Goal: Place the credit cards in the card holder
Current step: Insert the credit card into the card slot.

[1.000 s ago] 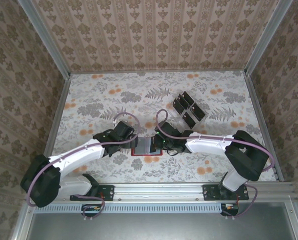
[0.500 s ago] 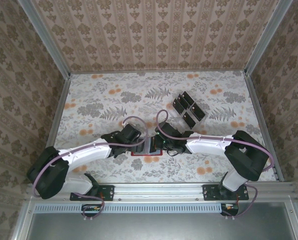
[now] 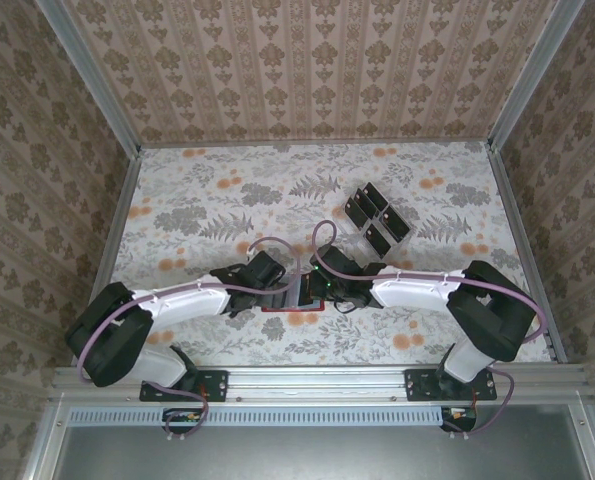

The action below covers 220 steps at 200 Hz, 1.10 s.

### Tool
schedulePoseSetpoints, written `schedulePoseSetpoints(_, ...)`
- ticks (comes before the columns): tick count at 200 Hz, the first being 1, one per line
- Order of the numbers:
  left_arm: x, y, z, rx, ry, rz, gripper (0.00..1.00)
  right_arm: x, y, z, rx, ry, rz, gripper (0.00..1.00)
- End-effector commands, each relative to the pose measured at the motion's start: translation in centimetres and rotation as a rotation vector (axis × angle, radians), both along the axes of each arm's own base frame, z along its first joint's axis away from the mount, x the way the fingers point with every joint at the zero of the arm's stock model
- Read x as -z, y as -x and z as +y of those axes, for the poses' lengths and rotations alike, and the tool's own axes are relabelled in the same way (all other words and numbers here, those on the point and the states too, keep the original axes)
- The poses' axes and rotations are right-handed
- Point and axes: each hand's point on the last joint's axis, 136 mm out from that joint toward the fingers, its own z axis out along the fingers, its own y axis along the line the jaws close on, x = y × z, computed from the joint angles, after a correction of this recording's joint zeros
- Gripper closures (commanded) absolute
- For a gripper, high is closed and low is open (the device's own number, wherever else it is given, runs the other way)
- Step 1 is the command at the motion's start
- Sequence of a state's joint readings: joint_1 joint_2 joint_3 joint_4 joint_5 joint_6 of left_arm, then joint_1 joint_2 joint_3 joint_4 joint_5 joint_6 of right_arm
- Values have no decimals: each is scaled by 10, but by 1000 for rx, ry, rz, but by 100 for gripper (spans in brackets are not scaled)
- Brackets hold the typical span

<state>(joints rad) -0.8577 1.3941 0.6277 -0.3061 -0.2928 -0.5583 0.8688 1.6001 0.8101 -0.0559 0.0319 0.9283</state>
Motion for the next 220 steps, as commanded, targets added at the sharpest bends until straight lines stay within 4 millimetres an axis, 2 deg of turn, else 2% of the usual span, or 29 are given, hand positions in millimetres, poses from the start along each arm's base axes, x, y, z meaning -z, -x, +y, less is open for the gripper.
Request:
schedulePoseSetpoints(1,10,10,17,-36,-57,23,0,26,8,-19,30,86,48,100)
schedulePoseSetpoints(55,18,15,33,-85,-96,42,0,26,7,-19,31,83,50,100)
schedulePoseSetpoints(103,18,17,39,-105,-103,47,0,19,1,-20,35,35,43,100)
schedulePoseSetpoints(175,16,20,39,-128,-72,47,0,-26,-14,9,-73,-189,-49,100)
schedulePoseSetpoints(220,17,21,40,-135,-69,49,0,-27,-17,21,-112,-258,-63,100)
